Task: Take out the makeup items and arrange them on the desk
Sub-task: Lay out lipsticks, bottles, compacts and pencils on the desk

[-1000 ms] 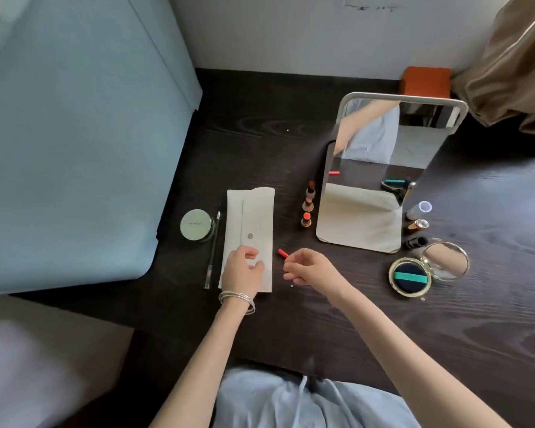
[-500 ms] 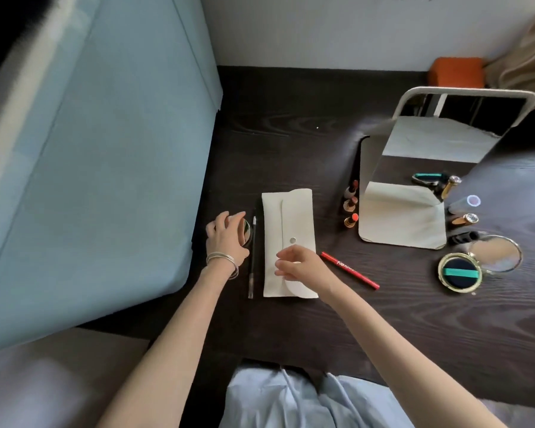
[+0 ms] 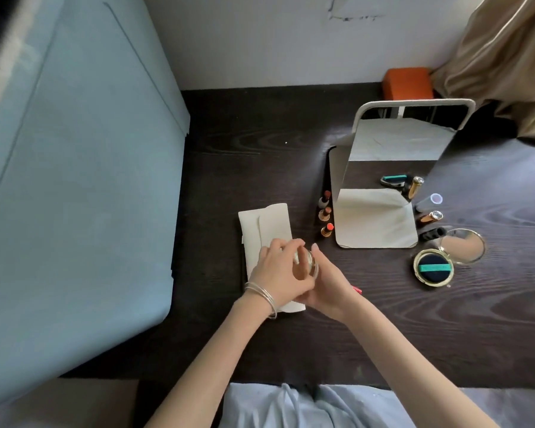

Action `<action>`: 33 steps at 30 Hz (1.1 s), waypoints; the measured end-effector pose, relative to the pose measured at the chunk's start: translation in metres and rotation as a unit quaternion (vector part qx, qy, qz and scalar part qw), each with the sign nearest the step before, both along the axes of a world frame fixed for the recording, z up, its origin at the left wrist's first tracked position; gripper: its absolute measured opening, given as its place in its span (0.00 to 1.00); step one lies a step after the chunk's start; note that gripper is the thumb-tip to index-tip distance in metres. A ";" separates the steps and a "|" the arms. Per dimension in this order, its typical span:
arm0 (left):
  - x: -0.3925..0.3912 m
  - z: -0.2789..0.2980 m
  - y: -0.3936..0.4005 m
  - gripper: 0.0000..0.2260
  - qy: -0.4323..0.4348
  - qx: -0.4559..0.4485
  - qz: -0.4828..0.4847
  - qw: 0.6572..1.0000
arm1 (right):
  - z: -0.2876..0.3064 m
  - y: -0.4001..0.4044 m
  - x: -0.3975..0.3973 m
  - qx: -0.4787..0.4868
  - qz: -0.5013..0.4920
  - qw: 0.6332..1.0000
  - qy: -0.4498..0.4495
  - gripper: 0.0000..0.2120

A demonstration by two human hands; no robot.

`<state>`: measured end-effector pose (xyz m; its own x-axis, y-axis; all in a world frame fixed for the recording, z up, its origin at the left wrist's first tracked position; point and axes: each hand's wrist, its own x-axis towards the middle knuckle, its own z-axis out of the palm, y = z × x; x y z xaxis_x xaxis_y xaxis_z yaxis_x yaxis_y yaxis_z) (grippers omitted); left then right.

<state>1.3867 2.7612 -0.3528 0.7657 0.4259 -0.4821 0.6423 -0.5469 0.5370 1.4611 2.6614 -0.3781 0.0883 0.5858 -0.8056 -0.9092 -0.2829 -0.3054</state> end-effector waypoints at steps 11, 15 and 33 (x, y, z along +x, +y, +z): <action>0.052 -0.018 -0.104 0.23 0.027 0.062 -0.182 0.981 | -0.017 -0.096 0.039 -0.104 -0.094 0.988 0.060 0.27; 0.064 -0.017 -0.129 0.22 0.020 0.108 -0.191 0.975 | -0.021 -0.119 0.050 -0.101 -0.116 0.986 0.070 0.26; 0.076 -0.027 -0.146 0.33 -0.059 0.183 -0.248 0.950 | -0.019 -0.146 0.085 -0.097 -0.001 0.995 0.004 0.18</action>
